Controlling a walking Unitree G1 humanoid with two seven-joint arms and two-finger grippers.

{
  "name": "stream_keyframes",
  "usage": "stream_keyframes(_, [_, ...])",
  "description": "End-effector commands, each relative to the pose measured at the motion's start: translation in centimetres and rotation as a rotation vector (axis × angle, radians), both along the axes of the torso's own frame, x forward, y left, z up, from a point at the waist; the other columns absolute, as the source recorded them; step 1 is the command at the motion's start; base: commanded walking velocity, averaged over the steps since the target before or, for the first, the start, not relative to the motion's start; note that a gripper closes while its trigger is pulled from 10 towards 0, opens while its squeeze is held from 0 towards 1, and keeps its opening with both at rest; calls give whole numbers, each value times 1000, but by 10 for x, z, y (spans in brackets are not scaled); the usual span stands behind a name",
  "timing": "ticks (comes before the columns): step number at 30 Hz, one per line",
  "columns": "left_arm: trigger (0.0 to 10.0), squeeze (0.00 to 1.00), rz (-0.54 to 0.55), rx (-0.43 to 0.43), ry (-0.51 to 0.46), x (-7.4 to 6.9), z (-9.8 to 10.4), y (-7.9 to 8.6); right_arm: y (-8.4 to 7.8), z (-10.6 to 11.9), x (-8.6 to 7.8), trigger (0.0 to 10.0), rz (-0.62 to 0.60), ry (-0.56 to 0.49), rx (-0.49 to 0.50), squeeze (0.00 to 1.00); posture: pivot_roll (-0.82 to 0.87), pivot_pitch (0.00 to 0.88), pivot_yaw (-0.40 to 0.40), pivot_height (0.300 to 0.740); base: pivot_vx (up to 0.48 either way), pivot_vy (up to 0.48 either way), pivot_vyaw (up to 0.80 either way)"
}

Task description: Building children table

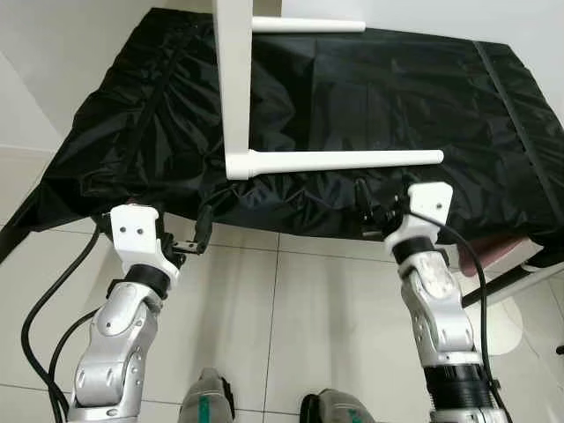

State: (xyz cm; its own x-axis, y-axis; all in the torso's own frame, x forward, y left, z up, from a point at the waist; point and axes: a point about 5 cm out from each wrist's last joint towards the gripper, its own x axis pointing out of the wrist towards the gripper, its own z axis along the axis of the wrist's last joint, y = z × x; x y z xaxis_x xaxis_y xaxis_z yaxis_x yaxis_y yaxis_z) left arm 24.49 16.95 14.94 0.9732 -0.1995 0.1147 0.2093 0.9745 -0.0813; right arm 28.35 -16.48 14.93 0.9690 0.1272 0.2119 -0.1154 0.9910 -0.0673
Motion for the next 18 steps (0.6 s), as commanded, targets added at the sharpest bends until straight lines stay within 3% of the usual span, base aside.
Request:
stream_keyframes(1, [10000, 0, 11, 6, 12, -1, -3, 9, -5, 1, 0, 10000, -2, -9, -15, 0, 58, 48, -9, 740, 0, 0, 0])
stream_keyframes(18, [10000, 0, 30, 11, 2, -1, -1, 20, -13, 2, 3, 10000, 18, -26, -46, 0, 74, 66, -23, 740, 0, 0, 0])
